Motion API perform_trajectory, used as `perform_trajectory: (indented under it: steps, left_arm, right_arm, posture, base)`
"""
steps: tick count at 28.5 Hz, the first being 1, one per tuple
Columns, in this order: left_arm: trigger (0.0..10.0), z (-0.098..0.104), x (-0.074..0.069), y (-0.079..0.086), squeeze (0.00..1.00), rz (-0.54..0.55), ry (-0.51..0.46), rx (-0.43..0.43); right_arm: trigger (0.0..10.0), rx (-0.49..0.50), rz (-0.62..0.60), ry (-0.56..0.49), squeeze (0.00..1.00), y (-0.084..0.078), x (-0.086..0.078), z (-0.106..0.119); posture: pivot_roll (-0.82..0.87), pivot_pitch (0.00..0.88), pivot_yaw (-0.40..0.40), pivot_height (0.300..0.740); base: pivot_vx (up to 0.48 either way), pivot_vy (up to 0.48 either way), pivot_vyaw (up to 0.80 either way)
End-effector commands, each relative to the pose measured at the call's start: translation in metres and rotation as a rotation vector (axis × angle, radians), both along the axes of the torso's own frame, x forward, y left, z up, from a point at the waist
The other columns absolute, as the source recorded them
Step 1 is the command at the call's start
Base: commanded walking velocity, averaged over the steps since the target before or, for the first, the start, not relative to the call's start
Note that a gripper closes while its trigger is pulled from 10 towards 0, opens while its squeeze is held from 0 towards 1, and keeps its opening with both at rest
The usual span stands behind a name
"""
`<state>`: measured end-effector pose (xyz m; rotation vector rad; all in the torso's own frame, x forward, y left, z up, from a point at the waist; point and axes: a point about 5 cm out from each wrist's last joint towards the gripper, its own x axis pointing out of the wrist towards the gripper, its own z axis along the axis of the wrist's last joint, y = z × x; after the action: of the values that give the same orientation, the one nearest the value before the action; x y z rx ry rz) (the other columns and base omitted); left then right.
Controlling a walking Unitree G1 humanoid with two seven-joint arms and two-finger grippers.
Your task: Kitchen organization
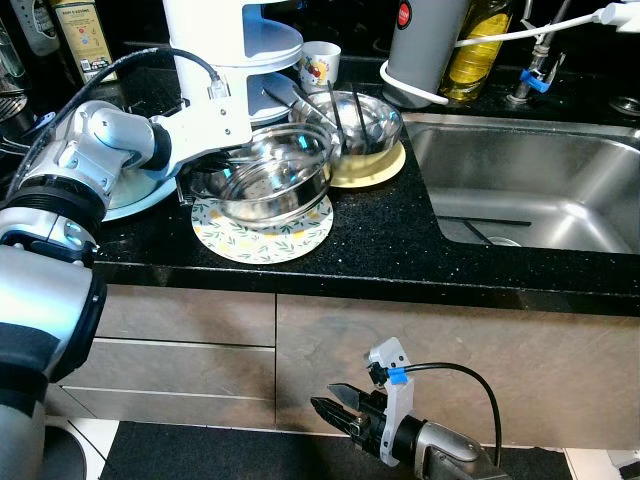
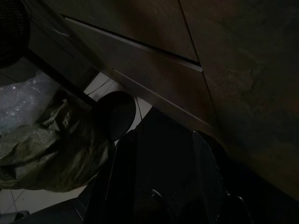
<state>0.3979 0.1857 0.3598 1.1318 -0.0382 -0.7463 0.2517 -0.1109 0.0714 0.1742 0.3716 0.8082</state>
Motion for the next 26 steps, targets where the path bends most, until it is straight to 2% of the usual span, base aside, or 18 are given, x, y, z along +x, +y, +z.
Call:
perform_trajectory:
  steps: [1,10,13,18,21,26]
  left_arm:
    - [0.0,-0.001,0.000,-0.001,0.00,-0.003,0.030,-0.007]
    - [0.0,0.012,-0.005,0.003,0.00,-0.026,0.052,-0.027]
    - [0.0,0.017,-0.007,0.005,0.00,-0.052,0.081,-0.066]
    - [0.0,0.038,-0.018,0.010,0.00,-0.152,0.159,-0.237]
    - [0.0,0.045,-0.022,0.012,0.00,-0.179,0.181,-0.270]
    - [0.0,0.048,-0.025,0.017,0.00,-0.182,0.207,-0.276]
  right_arm:
    - [10.0,0.005,-0.006,0.018,0.00,-0.001,-0.003,-0.002]
    - [10.0,0.015,-0.008,0.020,0.00,-0.001,-0.004,-0.002]
    - [10.0,0.017,-0.005,0.022,0.00,-0.001,-0.004,-0.002]
    - [10.0,0.025,-0.001,0.026,0.00,0.000,-0.005,-0.002]
    - [10.0,0.027,0.002,0.026,0.00,0.000,-0.006,-0.002]
    - [10.0,0.030,0.003,0.027,0.00,0.001,-0.006,-0.002]
  posture:
    - [-0.07,0.220,-0.013,0.740]
    - [-0.07,0.216,-0.012,0.740]
    - [-0.06,0.211,-0.012,0.740]
    - [-0.06,0.204,-0.010,0.740]
    - [-0.06,0.204,-0.011,0.740]
    - [-0.06,0.203,-0.012,0.740]
  base:
    - [0.000,0.000,0.00]
    - [0.000,0.000,0.00]
    - [0.000,0.000,0.00]
    - [0.000,0.000,0.00]
    - [0.000,0.000,0.00]
    - [0.000,0.000,0.00]
